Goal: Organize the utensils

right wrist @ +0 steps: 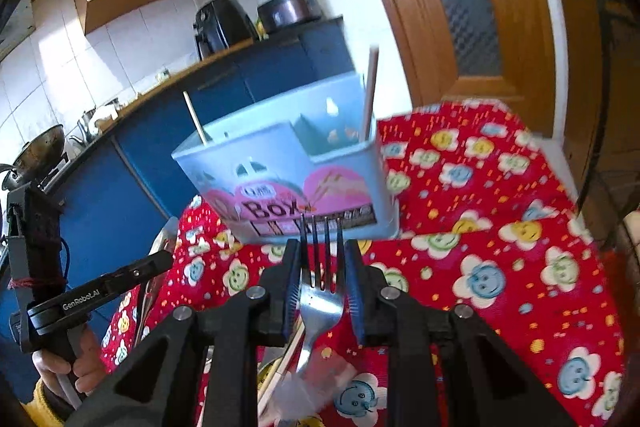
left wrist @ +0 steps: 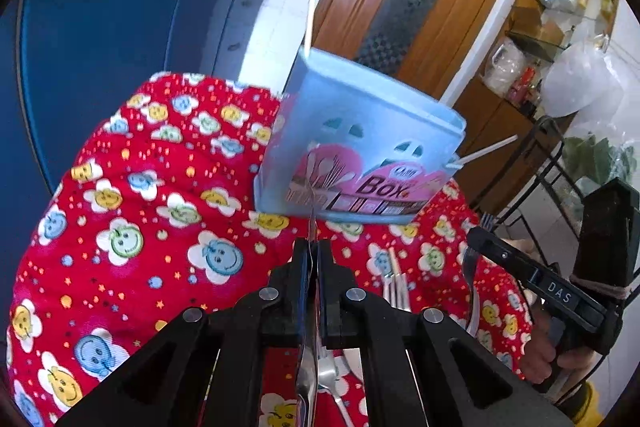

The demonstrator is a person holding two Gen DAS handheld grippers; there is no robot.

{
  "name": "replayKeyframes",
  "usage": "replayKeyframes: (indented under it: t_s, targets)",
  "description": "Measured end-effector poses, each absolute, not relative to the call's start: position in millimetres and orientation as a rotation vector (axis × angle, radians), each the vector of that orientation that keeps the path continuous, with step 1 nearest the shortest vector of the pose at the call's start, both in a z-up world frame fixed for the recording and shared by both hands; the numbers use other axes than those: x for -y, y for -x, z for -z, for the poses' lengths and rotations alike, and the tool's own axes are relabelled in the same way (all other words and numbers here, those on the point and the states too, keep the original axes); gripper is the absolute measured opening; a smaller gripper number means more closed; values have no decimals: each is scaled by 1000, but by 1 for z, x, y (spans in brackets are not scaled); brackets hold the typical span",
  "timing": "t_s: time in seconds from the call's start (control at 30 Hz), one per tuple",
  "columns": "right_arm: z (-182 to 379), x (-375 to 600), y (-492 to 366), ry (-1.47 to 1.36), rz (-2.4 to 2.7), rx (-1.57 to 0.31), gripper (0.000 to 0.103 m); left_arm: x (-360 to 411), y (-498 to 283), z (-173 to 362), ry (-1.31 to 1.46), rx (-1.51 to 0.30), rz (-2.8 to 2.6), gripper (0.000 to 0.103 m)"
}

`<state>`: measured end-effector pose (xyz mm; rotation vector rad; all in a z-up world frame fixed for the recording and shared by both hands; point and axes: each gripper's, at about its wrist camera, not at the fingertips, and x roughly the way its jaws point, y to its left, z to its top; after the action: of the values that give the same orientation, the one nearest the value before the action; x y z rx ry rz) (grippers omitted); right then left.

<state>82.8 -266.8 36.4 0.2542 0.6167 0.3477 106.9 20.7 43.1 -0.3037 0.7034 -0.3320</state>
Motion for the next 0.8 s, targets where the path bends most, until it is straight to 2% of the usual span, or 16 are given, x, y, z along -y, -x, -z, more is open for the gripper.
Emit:
replayKeyframes:
  t_s: [0.2, 0.73, 0.77, 0.8]
  targets:
    - [-60, 269, -67, -236, -314, -535, 22, -20, -95, -64, 301, -622, 350, 4]
    - [-97, 265, -57, -166, -249, -459, 20, -15, -88, -102, 296, -505, 364, 4]
    - [-101, 266, -57, -161, -243, -453, 19, -14, -90, -105, 294, -497, 364, 4]
    - [-104, 266, -57, -157, -241, -447, 12, -14, -91, -108, 291, -488, 361, 4]
